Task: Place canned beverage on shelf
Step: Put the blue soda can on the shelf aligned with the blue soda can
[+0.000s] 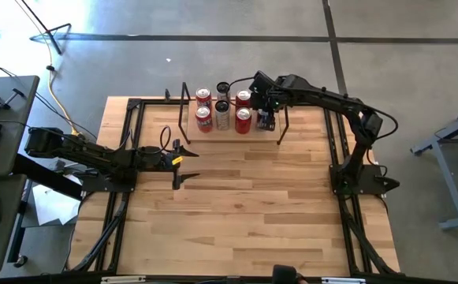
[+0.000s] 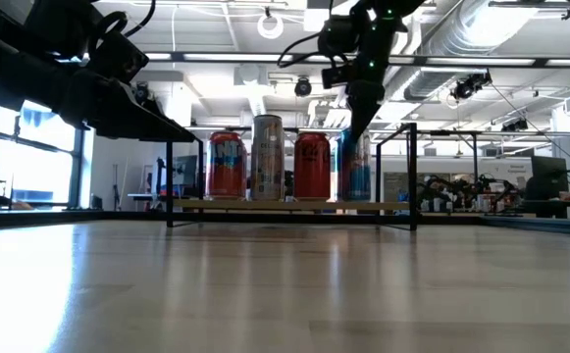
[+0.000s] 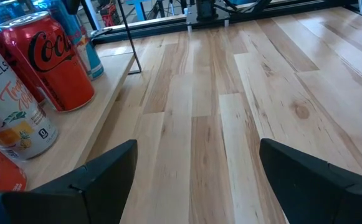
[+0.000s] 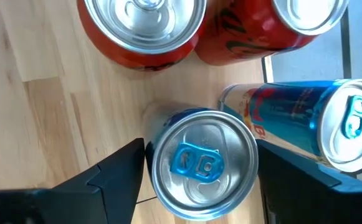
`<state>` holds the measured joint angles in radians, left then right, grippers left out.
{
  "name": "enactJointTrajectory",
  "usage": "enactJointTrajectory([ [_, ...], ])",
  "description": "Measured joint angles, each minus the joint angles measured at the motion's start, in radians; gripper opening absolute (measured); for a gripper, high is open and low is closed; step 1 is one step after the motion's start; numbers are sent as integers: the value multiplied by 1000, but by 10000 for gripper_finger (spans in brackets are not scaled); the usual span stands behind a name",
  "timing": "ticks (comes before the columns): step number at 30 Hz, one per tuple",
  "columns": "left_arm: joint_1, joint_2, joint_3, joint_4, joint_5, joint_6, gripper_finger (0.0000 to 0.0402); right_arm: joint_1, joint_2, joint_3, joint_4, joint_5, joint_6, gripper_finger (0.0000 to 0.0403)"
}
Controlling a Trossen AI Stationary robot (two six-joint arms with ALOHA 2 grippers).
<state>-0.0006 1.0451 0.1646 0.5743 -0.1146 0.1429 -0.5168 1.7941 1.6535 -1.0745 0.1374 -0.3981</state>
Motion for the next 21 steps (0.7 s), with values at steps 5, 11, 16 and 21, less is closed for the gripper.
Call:
enactJointTrajectory([
  [5, 0, 0, 0, 0, 0, 6, 327, 0, -2, 20, -12, 8, 6, 282],
  [11, 0, 0, 0, 0, 0, 8, 327, 24, -3, 94, -43, 16, 8, 282],
  [16, 0, 0, 0, 0, 0, 8, 327, 53, -3, 159, -92, 60, 19, 272],
  [21, 0, 0, 0, 0, 0, 0, 327, 76, -8, 188, -165, 98, 71, 229],
])
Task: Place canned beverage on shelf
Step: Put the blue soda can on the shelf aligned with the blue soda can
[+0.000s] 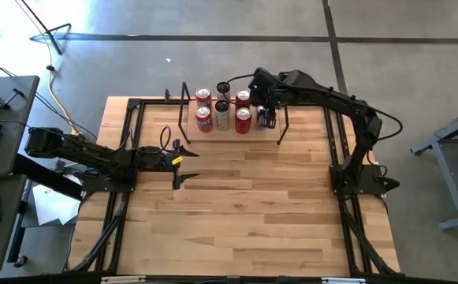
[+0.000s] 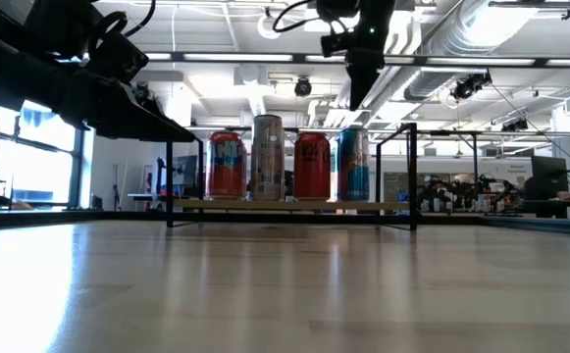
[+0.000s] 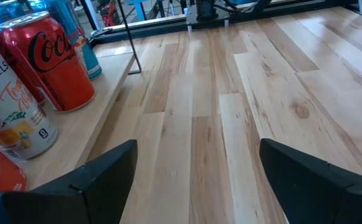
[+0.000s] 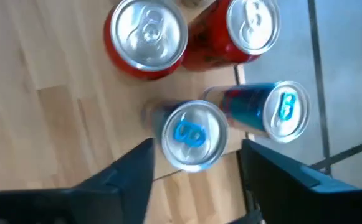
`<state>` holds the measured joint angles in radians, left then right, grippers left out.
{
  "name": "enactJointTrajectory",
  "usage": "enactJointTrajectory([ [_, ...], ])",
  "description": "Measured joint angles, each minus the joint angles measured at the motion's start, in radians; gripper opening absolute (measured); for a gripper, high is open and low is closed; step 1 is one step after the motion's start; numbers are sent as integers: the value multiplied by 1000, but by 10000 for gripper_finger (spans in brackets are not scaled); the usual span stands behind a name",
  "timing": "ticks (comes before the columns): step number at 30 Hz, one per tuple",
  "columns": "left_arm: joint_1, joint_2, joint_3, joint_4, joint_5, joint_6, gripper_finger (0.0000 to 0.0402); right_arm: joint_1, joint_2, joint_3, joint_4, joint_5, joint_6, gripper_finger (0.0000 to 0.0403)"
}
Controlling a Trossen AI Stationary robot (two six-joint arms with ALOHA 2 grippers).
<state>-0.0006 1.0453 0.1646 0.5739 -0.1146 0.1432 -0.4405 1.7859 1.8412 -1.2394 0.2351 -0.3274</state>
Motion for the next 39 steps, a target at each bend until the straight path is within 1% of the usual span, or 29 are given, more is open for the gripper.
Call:
enactJointTrajectory([
  [2, 0, 0, 0, 0, 0, 0, 327, 13, -17, -18, 0, 0, 12, 189],
  [4, 0, 0, 0, -1, 0, 0, 327, 26, -48, -61, 34, -3, 9, 139],
  [8, 0, 0, 0, -5, 0, 0, 327, 52, -127, -188, 173, -8, -3, 30],
  [9, 0, 0, 0, -5, 0, 0, 327, 56, -149, -227, 224, -8, -2, 15],
  [10, 0, 0, 0, -5, 0, 0, 327, 61, -172, -268, 272, -11, 6, 10],
  [14, 0, 0, 0, -3, 0, 0, 327, 80, -228, -434, 433, -31, 93, 28],
  [16, 0, 0, 0, -1, 0, 0, 327, 105, -244, -514, 515, 22, 154, 26],
  [20, 0, 0, 0, 0, 0, -1, 327, 161, -253, -651, 668, 166, 226, 10],
  [24, 0, 0, 0, 0, 0, -1, 327, 189, -254, -748, 813, 188, 276, 3],
  [27, 0, 0, 0, 0, 0, -1, 327, 192, -254, -799, 883, 228, 303, 4],
  [29, 0, 0, 0, 0, 0, -3, 327, 186, -254, -812, 894, 284, 322, 2],
  [31, 0, 0, 0, 0, 0, -8, 327, 176, -254, -821, 901, 312, 328, 1],
  [39, 0, 0, 0, 0, 0, -8, 327, 159, -255, -827, 899, 320, 326, 0],
])
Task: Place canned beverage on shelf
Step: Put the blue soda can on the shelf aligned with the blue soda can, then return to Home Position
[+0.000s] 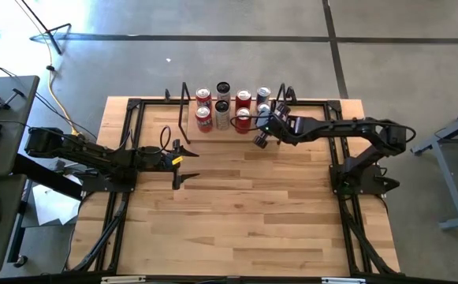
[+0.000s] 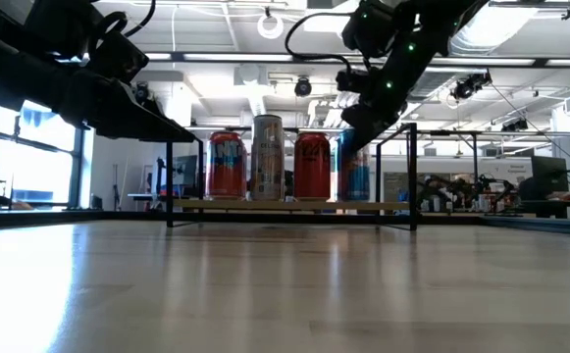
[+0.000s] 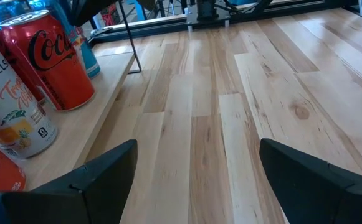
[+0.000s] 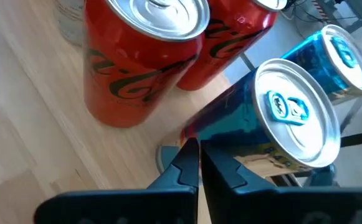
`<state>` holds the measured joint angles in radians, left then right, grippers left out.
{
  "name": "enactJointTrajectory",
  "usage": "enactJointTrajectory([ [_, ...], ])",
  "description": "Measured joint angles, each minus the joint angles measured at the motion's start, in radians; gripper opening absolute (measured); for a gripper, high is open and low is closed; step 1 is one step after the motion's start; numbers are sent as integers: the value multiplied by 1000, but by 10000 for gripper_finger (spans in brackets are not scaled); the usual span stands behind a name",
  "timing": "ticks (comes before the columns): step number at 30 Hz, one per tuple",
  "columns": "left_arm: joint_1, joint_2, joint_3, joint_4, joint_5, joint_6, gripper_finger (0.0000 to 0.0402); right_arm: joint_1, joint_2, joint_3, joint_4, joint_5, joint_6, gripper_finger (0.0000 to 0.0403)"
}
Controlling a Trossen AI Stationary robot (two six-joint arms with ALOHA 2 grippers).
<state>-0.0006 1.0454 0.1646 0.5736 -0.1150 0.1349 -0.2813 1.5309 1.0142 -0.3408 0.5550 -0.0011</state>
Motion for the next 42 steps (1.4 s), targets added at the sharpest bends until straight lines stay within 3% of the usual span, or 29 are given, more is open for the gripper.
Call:
enactJointTrajectory([
  [14, 0, 0, 0, 35, -30, -19, 313, 50, -115, -37, -25, 23, -59, 0],
  [19, 0, 0, 0, 30, -26, -24, 249, 80, -203, -179, 135, -7, -91, 0],
  [27, 0, -17, 0, 37, -18, 7, 77, 163, -355, -383, 333, -17, -112, 0],
  [30, 0, -34, 0, 34, 32, 30, 19, 185, -407, -447, 380, -95, -131, 0],
  [35, 0, -53, 0, 23, 53, 34, 17, 206, -482, -558, 522, -137, -139, 0],
  [42, 36, -56, -3, 23, 49, 40, 7, 242, -605, -669, 551, -139, -139, 0],
])
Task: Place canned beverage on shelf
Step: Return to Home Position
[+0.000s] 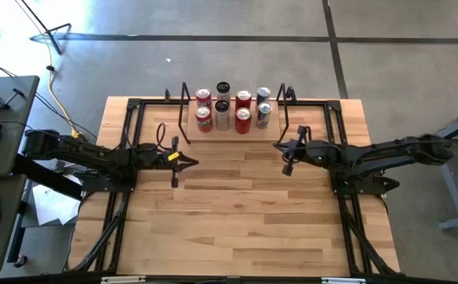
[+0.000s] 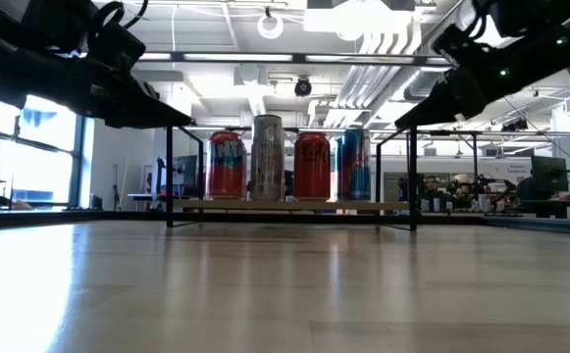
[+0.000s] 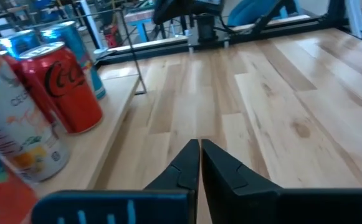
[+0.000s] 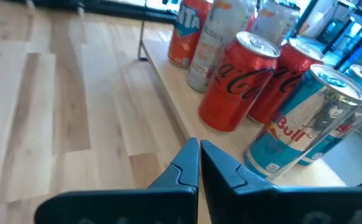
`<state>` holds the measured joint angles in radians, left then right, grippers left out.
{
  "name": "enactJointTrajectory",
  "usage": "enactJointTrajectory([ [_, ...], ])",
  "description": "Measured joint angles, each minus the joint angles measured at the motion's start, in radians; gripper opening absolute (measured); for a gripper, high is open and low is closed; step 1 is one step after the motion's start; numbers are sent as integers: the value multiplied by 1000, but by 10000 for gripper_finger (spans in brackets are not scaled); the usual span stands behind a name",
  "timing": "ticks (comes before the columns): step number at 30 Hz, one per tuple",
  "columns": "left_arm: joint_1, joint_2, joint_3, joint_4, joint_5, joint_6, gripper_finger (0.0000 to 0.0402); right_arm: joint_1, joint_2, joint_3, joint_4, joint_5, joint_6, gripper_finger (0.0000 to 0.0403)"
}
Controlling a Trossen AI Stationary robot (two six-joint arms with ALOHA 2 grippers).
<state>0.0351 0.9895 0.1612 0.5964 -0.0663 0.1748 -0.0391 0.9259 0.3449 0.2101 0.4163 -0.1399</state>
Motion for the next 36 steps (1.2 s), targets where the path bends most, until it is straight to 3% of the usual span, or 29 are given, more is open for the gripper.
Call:
enactJointTrajectory([
  [16, 53, -106, -42, 30, 29, 2, 3, 35, -300, -276, 265, -63, -71, 0],
  [23, 87, -233, -136, 91, 34, -13, 1, 35, -398, -308, 259, -106, -99, 0],
  [36, 123, -459, -144, -128, 66, -3, 1, 34, -555, -309, 101, -112, -128, 0],
])
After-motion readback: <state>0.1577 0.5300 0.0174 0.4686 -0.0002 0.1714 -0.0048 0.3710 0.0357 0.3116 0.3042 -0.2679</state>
